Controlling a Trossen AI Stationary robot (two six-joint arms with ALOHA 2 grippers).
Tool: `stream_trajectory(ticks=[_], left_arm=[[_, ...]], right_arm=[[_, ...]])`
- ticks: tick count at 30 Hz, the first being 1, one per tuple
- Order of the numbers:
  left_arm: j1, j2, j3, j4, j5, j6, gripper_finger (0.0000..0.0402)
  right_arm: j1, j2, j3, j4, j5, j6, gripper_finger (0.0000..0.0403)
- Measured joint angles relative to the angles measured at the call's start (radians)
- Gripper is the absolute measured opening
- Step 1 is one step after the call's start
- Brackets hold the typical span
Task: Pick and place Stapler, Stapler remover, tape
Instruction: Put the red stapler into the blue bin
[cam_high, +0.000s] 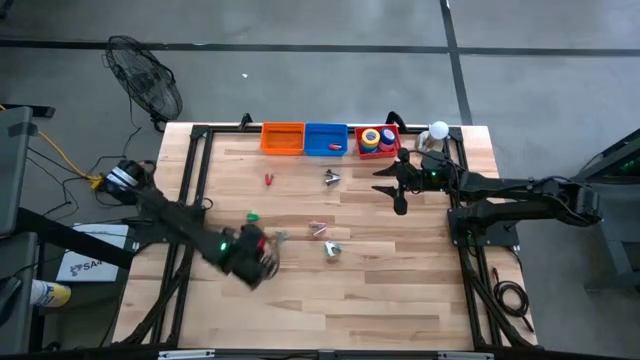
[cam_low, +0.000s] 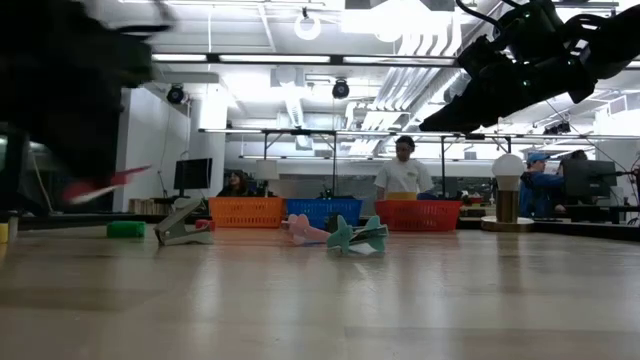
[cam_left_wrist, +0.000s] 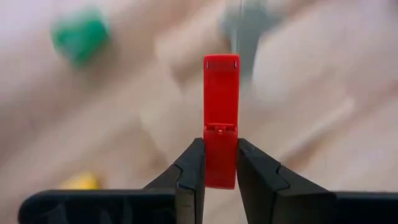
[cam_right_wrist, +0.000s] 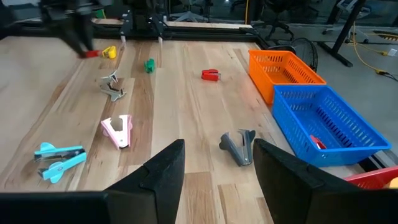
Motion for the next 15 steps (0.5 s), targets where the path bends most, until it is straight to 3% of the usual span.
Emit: stream_trajectory(ticks=[8, 15], left_arm=[[0.345, -0.059, 0.000, 0.091, -0.136, 0.489, 0.0065], [0.654, -0.050, 0.001, 0.425, 0.020, 0.981, 0.0065]], right_arm=[[0.000, 0.000, 0.000, 0.000, 0.032, 0.005, 0.0181], [0.000, 0.000, 0.000, -0.003, 0.080, 0.003, 0.0181]])
